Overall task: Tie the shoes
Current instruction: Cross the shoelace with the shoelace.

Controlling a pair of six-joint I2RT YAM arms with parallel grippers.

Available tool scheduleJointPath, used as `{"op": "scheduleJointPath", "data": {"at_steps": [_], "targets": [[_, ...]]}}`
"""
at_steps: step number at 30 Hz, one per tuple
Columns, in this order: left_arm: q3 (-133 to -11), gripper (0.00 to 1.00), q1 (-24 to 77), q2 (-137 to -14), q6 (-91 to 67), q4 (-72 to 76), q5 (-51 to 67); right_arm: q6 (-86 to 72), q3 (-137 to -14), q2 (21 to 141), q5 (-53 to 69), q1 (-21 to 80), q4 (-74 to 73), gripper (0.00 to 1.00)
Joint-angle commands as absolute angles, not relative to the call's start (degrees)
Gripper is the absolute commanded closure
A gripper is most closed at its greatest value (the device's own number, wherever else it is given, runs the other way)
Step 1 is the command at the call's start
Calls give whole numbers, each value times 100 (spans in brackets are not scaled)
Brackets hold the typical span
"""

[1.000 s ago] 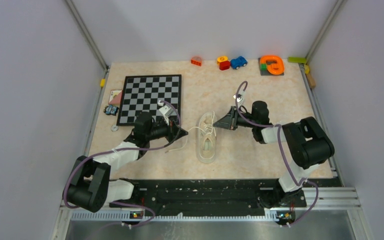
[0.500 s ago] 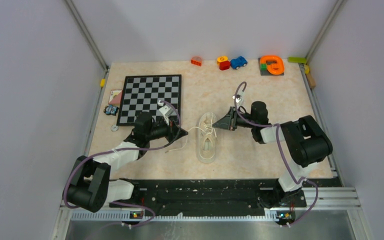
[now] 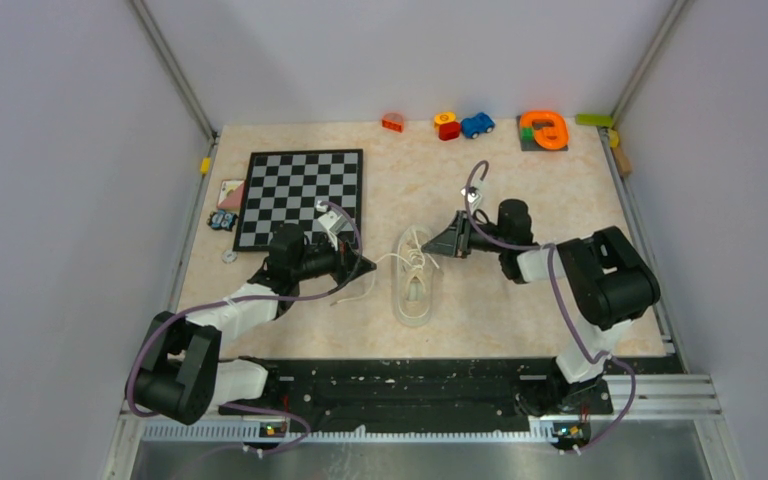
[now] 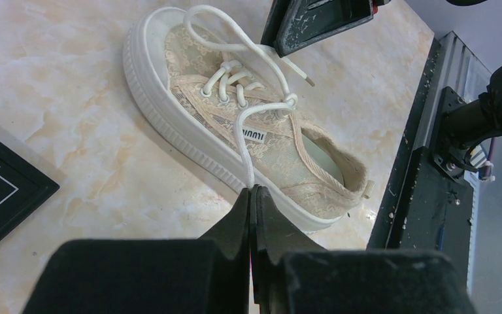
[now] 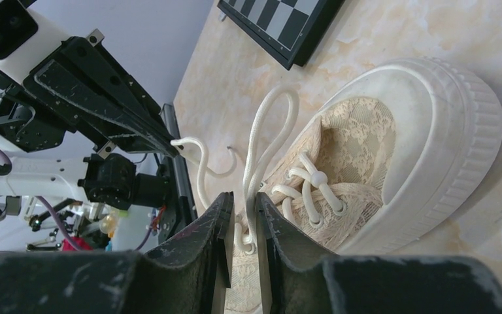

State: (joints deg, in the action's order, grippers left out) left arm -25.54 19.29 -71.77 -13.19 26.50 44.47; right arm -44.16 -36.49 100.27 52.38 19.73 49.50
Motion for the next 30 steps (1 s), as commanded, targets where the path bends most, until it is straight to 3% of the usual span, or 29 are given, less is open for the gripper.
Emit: {"op": "scheduleJointPath", "data": {"at_steps": [1, 30], "targets": [[-2747, 100, 1925, -7171, -1248, 2860, 4579, -4275, -3895, 10111, 5241, 2037, 4996, 79], [-2782, 100, 1925, -7218, -1222, 2822, 4588, -4008, -4206, 10318, 5194, 2171, 4365, 80]]}}
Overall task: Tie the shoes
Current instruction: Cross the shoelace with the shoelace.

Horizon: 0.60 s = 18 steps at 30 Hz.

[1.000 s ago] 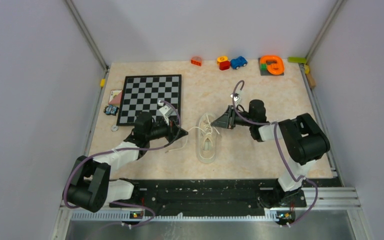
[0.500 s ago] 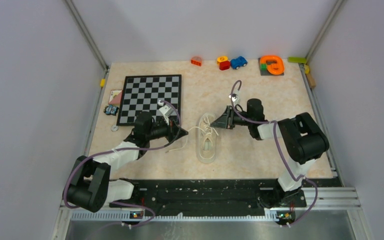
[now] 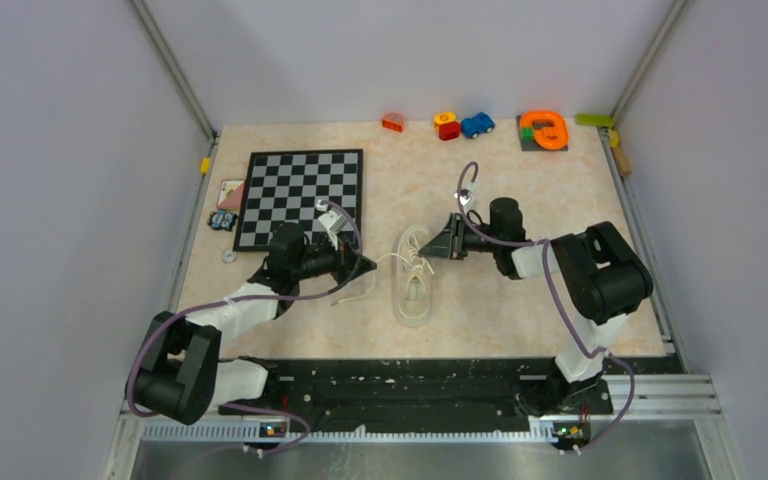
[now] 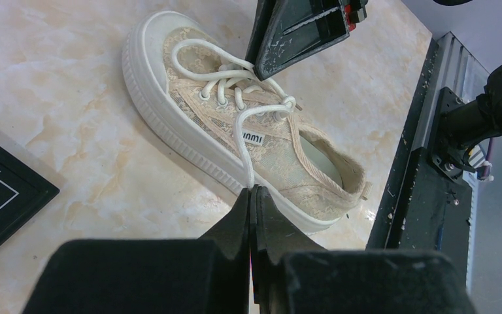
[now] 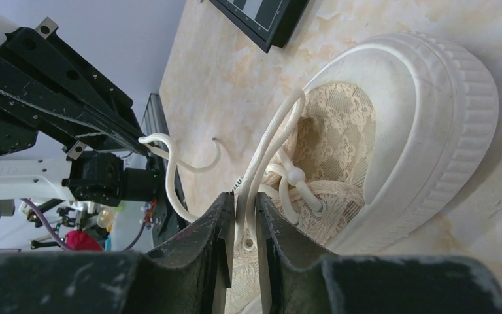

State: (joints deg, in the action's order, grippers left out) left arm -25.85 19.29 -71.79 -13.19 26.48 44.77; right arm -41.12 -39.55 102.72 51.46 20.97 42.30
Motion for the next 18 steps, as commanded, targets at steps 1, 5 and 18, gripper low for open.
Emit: {"op": "scheduleJointPath", "data": {"at_steps": [1, 5, 18], "targets": [[-2778, 100, 1925, -7212, -1222, 2815, 4583, -4010, -4209, 10323, 5201, 2176, 4363, 81], [-2777, 100, 1925, -7223, -1214, 2804, 4579, -4021, -4220, 10345, 5229, 2180, 4344, 85], [-3366, 100, 2014, -7528, -883, 2145, 4416, -4565, -3570, 9976, 4851, 2180, 5943, 100]]}}
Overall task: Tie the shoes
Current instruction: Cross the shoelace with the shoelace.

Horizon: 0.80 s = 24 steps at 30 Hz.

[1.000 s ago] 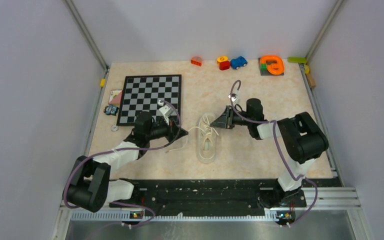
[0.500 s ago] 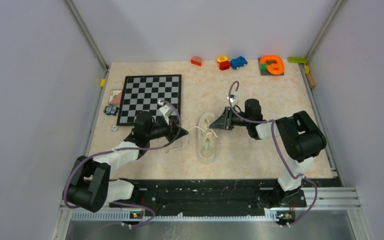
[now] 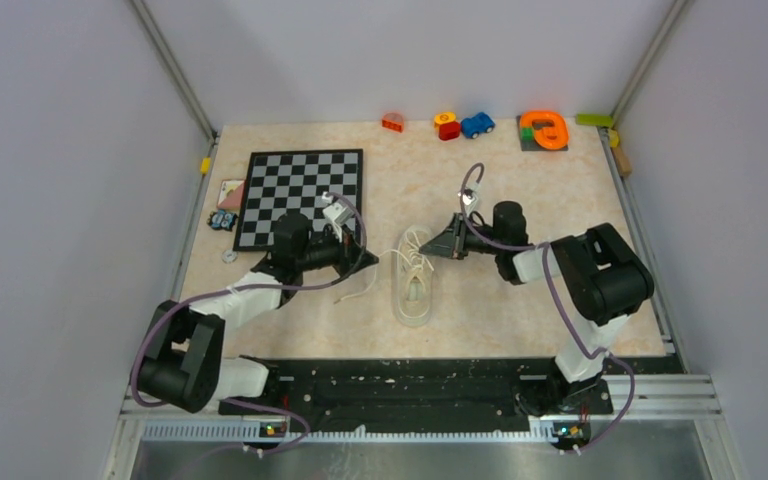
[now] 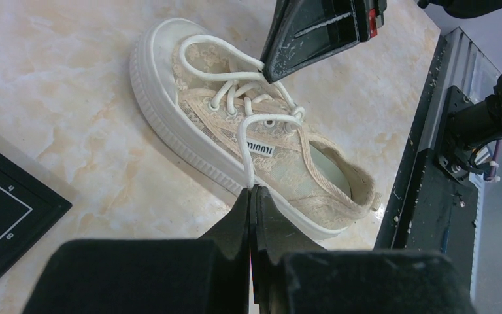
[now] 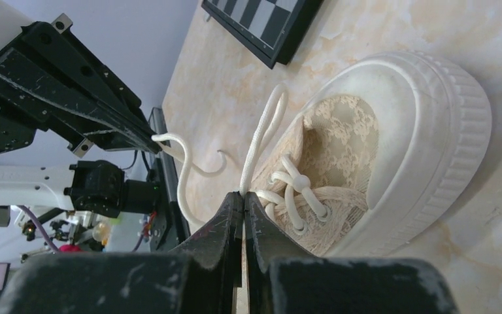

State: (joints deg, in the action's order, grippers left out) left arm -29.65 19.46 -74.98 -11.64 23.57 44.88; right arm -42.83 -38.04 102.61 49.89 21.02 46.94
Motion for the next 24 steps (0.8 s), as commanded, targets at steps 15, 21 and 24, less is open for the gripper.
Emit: {"op": "scheduleJointPath", "data": {"at_steps": [15, 21, 24], "targets": [[-4038, 100, 2416, -8072, -1436, 2952, 4292, -5264, -3085, 10078, 4979, 2222, 7777, 100], [-4140, 100, 2426, -8092, -1605, 3205, 4374, -5314, -2948, 10053, 4867, 2274, 8332, 100], [-4196, 100, 2426, -8052, -1694, 3304, 4391, -5253, -2929, 10038, 4786, 2329, 8329, 100]]}}
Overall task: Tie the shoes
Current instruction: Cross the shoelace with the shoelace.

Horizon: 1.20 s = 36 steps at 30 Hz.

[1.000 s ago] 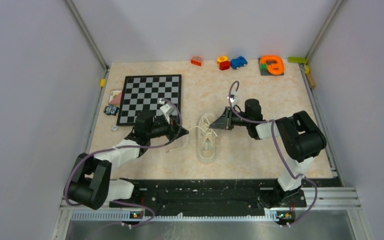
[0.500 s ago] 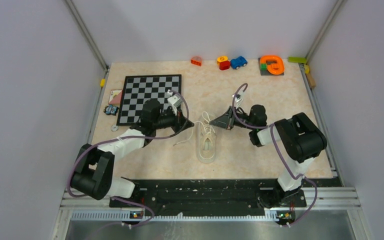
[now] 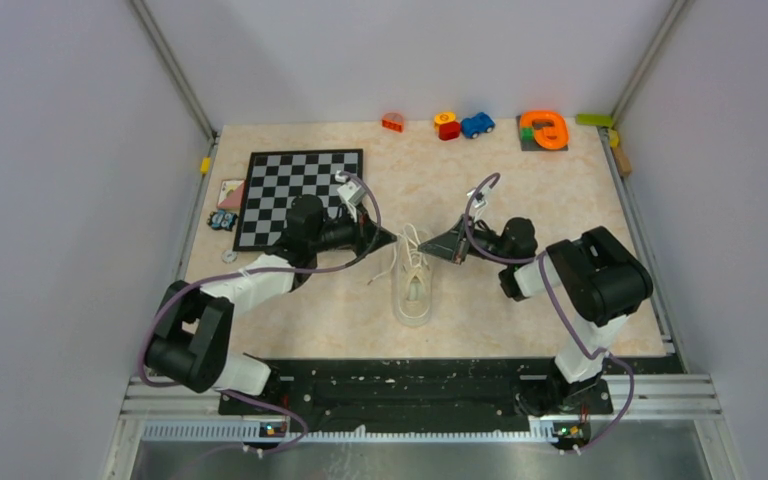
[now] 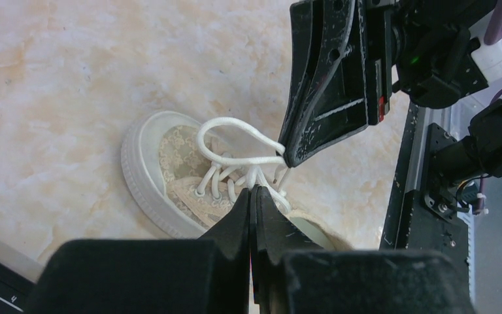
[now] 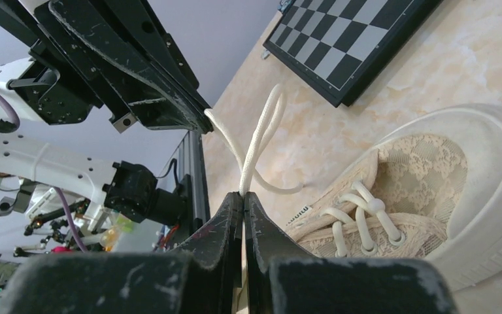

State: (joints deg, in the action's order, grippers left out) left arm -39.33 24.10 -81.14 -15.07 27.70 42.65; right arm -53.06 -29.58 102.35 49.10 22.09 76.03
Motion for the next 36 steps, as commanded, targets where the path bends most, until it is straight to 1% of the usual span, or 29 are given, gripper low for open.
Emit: {"op": "scheduleJointPath", "data": {"at_steps": [1, 8, 16, 24, 28, 31, 34, 35, 36], "targets": [[-4217, 100, 2426, -8044, -1741, 3357, 4396, -5225, -2932, 10031, 4755, 2351, 8305, 100], [-4232, 100, 2426, -8077, -2086, 3852, 4508, -5078, -2867, 9935, 4631, 2397, 8193, 100], [-4062, 100, 2481, -8542, -2654, 4992, 4816, -5028, -2837, 9883, 4525, 2415, 8083, 100], [-4331, 100, 2665, -8884, -2706, 4956, 4852, -4582, -2878, 9591, 4292, 2426, 7218, 100], [-4493, 100, 2772, -9136, -2725, 4916, 4930, -4272, -2907, 9440, 4022, 2426, 6503, 100], [-4624, 99, 2877, -9263, -2644, 4782, 4926, -4192, -2907, 9398, 3935, 2426, 6339, 100], [-4829, 97, 3015, -9317, -2329, 4291, 4877, -4173, -2908, 9384, 3964, 2426, 6317, 100], [-4920, 94, 3060, -9324, -2179, 3998, 4833, -4158, -2905, 9386, 3970, 2430, 6304, 100], [-5013, 88, 3115, -9314, -1980, 3669, 4755, -4157, -2906, 9387, 3980, 2426, 6302, 100]]}}
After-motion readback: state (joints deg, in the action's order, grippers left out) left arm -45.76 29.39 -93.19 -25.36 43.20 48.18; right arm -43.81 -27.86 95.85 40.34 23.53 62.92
